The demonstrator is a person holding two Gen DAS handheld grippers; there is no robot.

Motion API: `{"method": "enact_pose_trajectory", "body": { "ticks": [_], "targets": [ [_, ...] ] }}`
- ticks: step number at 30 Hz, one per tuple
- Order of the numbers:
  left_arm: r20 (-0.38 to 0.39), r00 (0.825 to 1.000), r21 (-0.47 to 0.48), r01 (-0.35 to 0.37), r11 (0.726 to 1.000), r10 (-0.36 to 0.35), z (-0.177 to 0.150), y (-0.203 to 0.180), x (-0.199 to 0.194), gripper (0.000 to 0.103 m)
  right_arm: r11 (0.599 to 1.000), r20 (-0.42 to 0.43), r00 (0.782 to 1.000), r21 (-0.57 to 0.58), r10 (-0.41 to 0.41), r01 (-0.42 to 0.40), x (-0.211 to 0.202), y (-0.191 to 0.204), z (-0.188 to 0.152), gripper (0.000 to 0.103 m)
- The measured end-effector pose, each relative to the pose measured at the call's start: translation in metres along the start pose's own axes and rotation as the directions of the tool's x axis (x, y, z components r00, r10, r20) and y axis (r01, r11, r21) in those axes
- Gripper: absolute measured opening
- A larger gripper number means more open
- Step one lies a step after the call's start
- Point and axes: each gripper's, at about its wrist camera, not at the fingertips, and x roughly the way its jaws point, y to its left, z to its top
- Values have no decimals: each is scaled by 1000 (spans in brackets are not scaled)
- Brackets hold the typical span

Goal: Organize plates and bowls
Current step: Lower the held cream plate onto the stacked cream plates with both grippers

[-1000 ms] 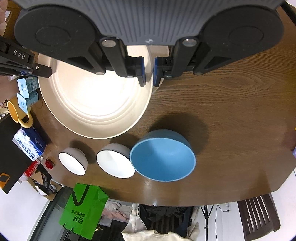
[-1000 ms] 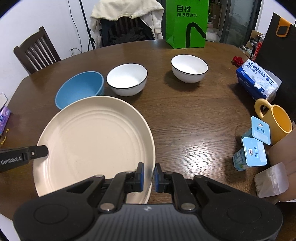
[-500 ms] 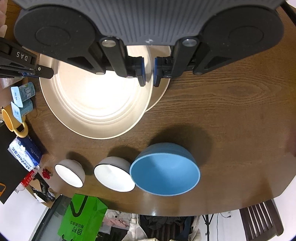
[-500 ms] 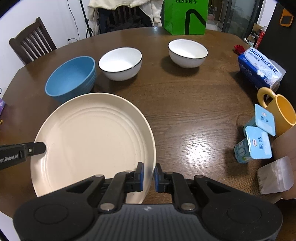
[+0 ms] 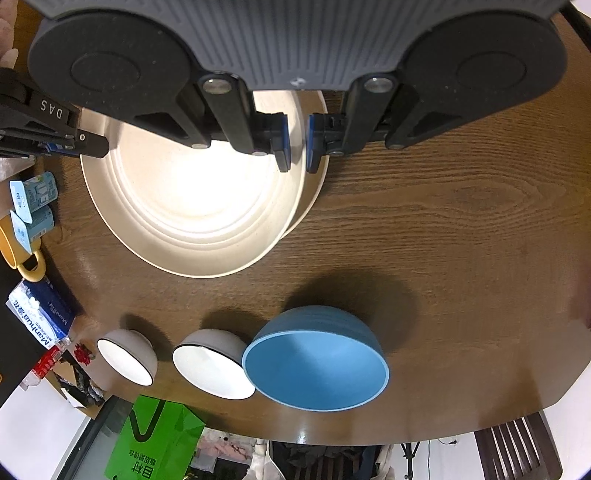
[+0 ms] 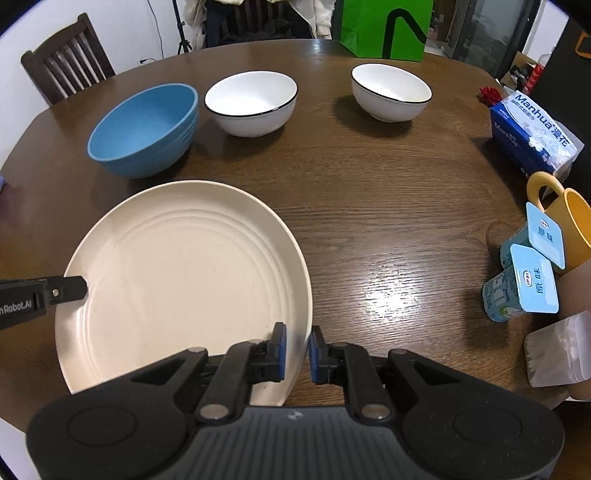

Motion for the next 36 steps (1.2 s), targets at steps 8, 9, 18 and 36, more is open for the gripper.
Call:
{"method": "enact_pose_trajectory", "body": {
  "ticks": [8,9,18,36],
  "targets": [
    [3,1000,10,0,1000,0,-2,0,3,9,1000,-1,1000,-21,-19,19,6,7,-2,13],
    [2,1000,11,-1,1000,1,-2,0,3,9,999,-1,1000,-24,-21,21,6,7,-2,13],
    [-6,1000,37,-14,999,14,-5,-2,8,9,998,-2,999,-45,-47,47,10,14,-5,14],
    [-17,999,47,-37,998,38,-9,0,13,9,986,-4,994,-122,-112,111,17,34,-8,16]
  ]
}}
